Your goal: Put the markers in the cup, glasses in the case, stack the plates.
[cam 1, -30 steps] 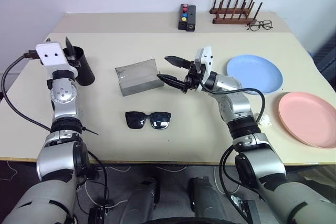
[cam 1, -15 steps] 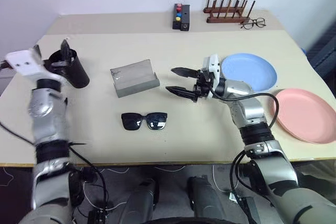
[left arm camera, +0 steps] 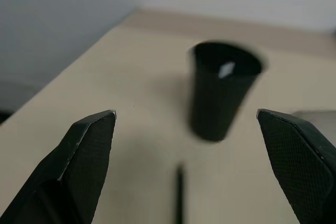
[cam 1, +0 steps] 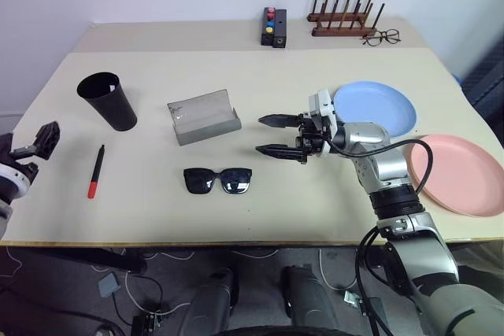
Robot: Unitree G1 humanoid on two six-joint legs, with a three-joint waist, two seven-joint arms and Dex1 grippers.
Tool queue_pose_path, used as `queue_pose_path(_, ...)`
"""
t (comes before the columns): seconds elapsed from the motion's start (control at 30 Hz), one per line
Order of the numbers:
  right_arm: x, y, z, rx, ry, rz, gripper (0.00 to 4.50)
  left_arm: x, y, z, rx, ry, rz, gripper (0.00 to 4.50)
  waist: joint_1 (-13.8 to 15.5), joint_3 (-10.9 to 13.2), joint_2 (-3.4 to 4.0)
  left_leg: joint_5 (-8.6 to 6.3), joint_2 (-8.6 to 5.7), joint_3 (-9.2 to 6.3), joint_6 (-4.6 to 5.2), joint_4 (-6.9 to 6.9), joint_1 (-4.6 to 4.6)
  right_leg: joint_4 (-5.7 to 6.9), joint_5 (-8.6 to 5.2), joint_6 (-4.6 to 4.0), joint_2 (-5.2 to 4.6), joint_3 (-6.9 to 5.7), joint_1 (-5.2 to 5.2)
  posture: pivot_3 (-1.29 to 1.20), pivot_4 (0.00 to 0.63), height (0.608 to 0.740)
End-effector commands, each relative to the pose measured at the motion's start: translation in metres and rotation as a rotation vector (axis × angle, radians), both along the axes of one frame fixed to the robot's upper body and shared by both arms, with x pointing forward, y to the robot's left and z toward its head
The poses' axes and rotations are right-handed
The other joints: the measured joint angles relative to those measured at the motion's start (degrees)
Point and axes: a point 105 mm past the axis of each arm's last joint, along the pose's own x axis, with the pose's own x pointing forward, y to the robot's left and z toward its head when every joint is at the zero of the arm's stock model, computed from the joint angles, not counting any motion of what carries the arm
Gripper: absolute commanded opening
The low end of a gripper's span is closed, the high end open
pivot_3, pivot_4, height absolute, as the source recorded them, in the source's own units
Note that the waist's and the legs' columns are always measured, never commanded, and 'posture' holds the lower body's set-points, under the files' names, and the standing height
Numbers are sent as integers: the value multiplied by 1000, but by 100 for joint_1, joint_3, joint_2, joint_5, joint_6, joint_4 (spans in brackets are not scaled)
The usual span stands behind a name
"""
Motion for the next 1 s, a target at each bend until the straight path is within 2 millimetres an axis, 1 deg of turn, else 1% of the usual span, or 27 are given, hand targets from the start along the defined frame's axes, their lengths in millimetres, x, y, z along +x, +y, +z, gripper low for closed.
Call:
queue_pose_path(0.03, -4, 8, 11, 5, -39, 55, 3530, 5, -17, -2, 27, 165, -146, 4400, 27, 0, -2, 0, 0, -1, 0, 0, 0, 0, 0, 0, 0, -1, -1, 0, 150, 740)
queue_pose_path(0.1, -4, 9, 13, 12, -40, 54, 3530, 8, -11, 0, 14, 146, -111, 4400, 46, 3, 3, -1, -2, 5, -2, -2, 7, -9, -1, -1, -1, 0, -5, 0, 150, 740)
queue_pose_path(0.17, -4, 12, 14, 18, -45, 56, 3530, 13, -5, -4, 2, 150, -77, 4400, 65, 2, 3, -2, 0, 7, -3, -7, 9, -8, -1, -1, -1, 2, -1, 0, 150, 740)
queue_pose_path(0.33, -2, 19, 17, 35, -55, 52, 3530, 22, 6, -30, -74, 239, -26, 4400, 64, 2, 3, 0, 3, 9, -5, -15, 9, -2, 0, -2, 1, 4, -5, 0, 150, 740)
queue_pose_path(0.43, -2, 22, 19, 51, -62, 44, 3530, 28, 16, -47, -121, 291, 37, 4400, 73, 1, 1, 0, 3, 10, -5, -14, 10, -2, 1, -2, 0, 4, -4, 0, 150, 740)
queue_pose_path(0.47, -2, 23, 20, 53, -62, 43, 3530, 32, 17, -51, -134, 302, 44, 4400, 73, 1, 0, 0, 3, 9, -5, -13, 9, -3, 4, 4, 1, 3, -5, 0, 150, 740)
queue_pose_path(0.57, -2, 24, 20, 57, -63, 42, 3530, 47, 12, -68, -167, 341, 52, 4400, 115, 0, -1, 0, 1, 9, -5, -10, 10, -5, 7, 9, 0, 3, -5, 0, 150, 740)
queue_pose_path(0.63, -3, 24, 20, 56, -64, 41, 3530, 52, 11, -73, -179, 350, 58, 4400, 111, -3, -6, 0, -1, 7, -5, -9, 10, -6, 7, 10, -1, 2, -3, 0, 150, 740)
queue_pose_path(0.77, -3, 22, 21, 57, -66, 31, 3530, 70, -8, -79, -171, 366, -3, 4400, 90, -3, -7, 1, 0, 8, -7, -11, 10, -3, 8, 10, -1, 3, 0, 0, 150, 740)
queue_pose_path(0.87, -3, 20, 23, 58, -70, 16, 3530, 72, -11, -78, -164, 372, -19, 4400, 66, -3, -7, 2, 1, 8, -8, -12, 10, -3, 8, 10, -1, 3, -1, 0, 150, 740)
queue_pose_path(1.0, -4, 18, 23, 58, -71, 7, 3530, 71, -9, -80, -159, 401, -9, 4400, 50, -3, -7, 1, 2, 10, -8, -18, 10, -3, 8, 10, 0, 4, -6, 0, 150, 740)
